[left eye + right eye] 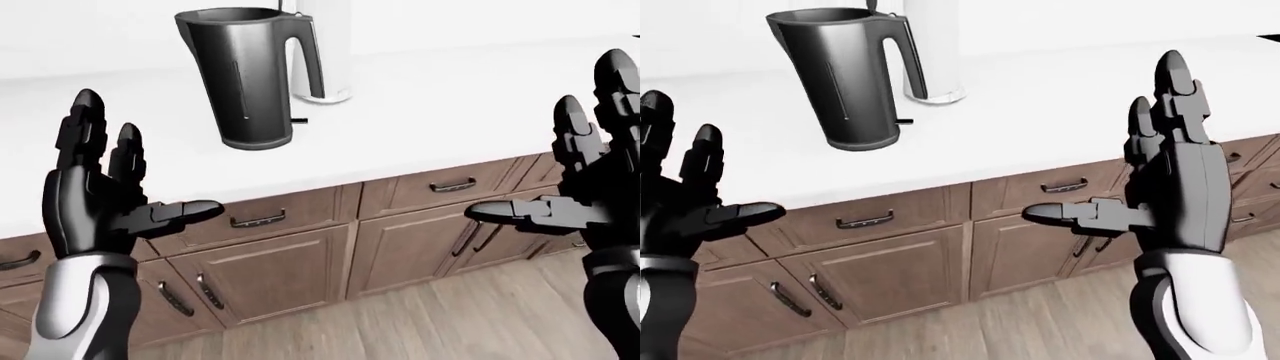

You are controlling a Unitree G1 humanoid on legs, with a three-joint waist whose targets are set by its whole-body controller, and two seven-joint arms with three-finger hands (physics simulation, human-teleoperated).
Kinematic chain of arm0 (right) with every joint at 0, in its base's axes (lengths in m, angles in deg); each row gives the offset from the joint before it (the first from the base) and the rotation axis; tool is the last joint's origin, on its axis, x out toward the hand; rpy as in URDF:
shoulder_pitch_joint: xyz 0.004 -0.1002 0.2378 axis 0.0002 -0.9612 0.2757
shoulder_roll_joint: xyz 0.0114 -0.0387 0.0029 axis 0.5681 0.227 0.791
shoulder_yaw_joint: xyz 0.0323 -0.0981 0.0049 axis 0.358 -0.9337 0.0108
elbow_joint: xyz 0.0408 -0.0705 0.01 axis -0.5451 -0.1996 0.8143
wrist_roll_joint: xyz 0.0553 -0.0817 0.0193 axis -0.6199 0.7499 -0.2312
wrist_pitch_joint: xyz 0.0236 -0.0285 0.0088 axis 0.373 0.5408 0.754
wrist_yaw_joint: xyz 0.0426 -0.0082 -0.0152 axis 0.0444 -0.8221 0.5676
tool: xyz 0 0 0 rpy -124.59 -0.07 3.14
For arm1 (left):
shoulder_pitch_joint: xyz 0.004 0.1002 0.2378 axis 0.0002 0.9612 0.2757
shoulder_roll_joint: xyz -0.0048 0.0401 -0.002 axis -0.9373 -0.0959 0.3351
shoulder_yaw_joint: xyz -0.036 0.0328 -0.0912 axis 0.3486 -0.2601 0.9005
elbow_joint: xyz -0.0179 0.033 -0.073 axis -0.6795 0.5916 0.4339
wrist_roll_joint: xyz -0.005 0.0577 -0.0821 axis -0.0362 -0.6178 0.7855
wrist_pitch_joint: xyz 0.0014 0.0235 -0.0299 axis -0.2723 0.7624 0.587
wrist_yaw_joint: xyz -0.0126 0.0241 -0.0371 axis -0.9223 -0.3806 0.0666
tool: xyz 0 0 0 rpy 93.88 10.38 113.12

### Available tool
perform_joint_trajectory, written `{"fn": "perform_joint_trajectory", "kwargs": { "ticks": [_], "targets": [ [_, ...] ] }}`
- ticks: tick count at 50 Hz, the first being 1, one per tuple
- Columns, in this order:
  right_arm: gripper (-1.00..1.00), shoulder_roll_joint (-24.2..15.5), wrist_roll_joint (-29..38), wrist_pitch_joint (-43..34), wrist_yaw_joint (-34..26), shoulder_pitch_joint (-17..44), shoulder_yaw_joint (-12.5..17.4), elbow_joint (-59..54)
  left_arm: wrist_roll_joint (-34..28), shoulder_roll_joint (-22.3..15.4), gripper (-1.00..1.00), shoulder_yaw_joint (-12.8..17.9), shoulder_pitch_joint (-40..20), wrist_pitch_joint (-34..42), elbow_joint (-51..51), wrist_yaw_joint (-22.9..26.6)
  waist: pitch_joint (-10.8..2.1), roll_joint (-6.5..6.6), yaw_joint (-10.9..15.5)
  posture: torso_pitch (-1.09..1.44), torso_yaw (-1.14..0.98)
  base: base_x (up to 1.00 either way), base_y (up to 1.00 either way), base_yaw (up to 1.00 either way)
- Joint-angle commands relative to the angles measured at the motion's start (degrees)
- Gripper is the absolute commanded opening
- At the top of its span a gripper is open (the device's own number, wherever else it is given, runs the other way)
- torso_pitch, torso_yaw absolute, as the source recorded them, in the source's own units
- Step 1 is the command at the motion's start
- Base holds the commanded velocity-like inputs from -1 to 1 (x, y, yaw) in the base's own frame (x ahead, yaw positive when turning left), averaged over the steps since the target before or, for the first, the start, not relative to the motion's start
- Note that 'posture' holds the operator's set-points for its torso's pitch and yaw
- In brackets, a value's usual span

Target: Close the lid of the electric kettle.

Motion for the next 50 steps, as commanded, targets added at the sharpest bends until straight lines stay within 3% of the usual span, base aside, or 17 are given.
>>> {"fn": "perform_joint_trajectory", "kwargs": {
  "ticks": [1,3,5,6,7,11,14,16,17,22,29,36,38,39,41,48,50],
  "targets": [
    [1.0,-0.5,0.6,1.4,-0.7,0.9,0.3,0.9,0.1,-0.8,1.0,0.7,-1.1,-1.5,-1.6,-0.3,-0.25,0.08,0.0,0.0,0.0,0.16,0.0,0.0],
    [1.0,-0.3,0.9,1.0,-1.0,1.3,0.4,0.9,0.2,-0.8,1.0,0.8,-1.0,-1.4,-1.7,-0.3,-0.34,1.89,-0.2,0.0,0.0,0.15,0.0,0.0],
    [1.0,0.1,1.6,0.3,-1.6,1.9,0.4,0.9,0.2,-0.9,1.0,0.8,-1.0,-1.4,-1.7,-0.3,-1.65,5.52,-0.2,0.0,0.0,0.14,0.0,0.0],
    [1.0,0.4,1.9,0.2,-2.0,2.1,0.6,0.9,0.1,-0.8,1.0,0.7,-1.0,-1.7,-1.4,-0.2,-1.25,3.15,0.4,0.0,0.0,0.12,0.0,0.0],
    [1.0,0.6,2.0,0.2,-2.2,2.1,0.6,0.9,0.0,-0.8,1.0,0.7,-0.9,-1.7,-1.5,-0.2,-1.05,4.24,0.3,0.0,0.0,0.12,0.0,0.0],
    [1.0,-0.1,0.5,0.2,-1.7,2.5,1.3,0.9,0.2,-0.8,1.0,0.7,-1.1,-1.3,-1.6,-0.4,-0.69,2.59,0.7,0.0,0.0,0.05,0.0,0.0],
    [1.0,-0.3,-0.5,0.5,-0.5,2.5,0.8,0.9,0.2,-0.8,1.0,0.5,-1.3,-1.3,-1.5,-0.5,0.4,0.5,1.3,0.0,0.0,0.0,0.0,0.0],
    [1.0,-0.8,-1.6,0.7,0.1,2.4,1.1,0.9,0.2,-0.9,1.0,0.5,-1.4,-1.4,-1.4,-0.6,-0.17,-2.43,1.7,0.0,0.0,0.0,0.0,0.0],
    [1.0,-0.5,-1.8,0.7,0.2,2.7,0.8,0.9,0.1,-0.8,1.0,0.3,-1.3,-1.6,-1.3,-0.5,0.24,-0.78,1.8,0.0,0.0,0.0,0.0,0.0],
    [1.0,0.2,-2.0,1.3,0.0,4.6,-1.9,0.9,-0.2,-0.6,1.0,0.1,-1.1,-2.2,-1.0,-0.3,-0.97,-0.2,1.4,0.0,0.0,0.0,0.0,0.0],
    [1.0,-2.7,-11.9,1.5,6.7,7.6,0.6,0.9,-0.4,-0.6,1.0,0.4,-0.8,-2.7,-0.5,0.2,-1.32,0.32,1.0,0.0,0.0,0.0,0.0,0.0],
    [1.0,-7.3,-17.6,3.6,11.1,4.1,3.1,0.9,-0.1,-0.6,1.0,0.5,-0.8,-2.1,-1.3,0.0,-0.89,-0.13,1.0,0.0,0.0,0.0,0.0,0.0],
    [1.0,-7.0,-17.0,4.0,10.9,3.7,2.8,0.9,-0.1,-0.6,1.0,0.5,-0.7,-1.8,-1.6,-0.1,-0.77,-0.17,0.9,0.0,0.0,0.0,0.0,0.0],
    [1.0,-6.9,-17.4,3.7,11.0,3.6,3.1,0.9,0.0,-0.6,1.0,0.6,-0.8,-1.7,-1.6,-0.1,-1.58,0.17,0.9,0.0,0.0,0.0,0.0,0.05],
    [1.0,-6.4,-15.7,3.6,10.1,3.3,2.6,0.9,0.0,-0.6,1.0,0.6,-0.8,-1.8,-1.5,0.0,-0.71,0.02,1.1,0.0,0.0,0.0,0.0,0.44],
    [1.0,-4.6,-12.9,2.9,7.8,3.5,2.3,0.9,-0.5,-0.5,1.0,0.3,-0.7,-2.5,-0.8,0.3,0.53,-3.04,2.4,0.0,0.0,0.0,0.0,1.0],
    [1.0,-4.7,-13.0,2.7,7.8,3.6,2.4,0.9,-1.1,-0.4,1.0,-0.1,-0.6,-3.1,-0.4,0.6,-0.08,-2.82,2.6,0.0,0.0,0.0,0.0,1.0]
  ]
}}
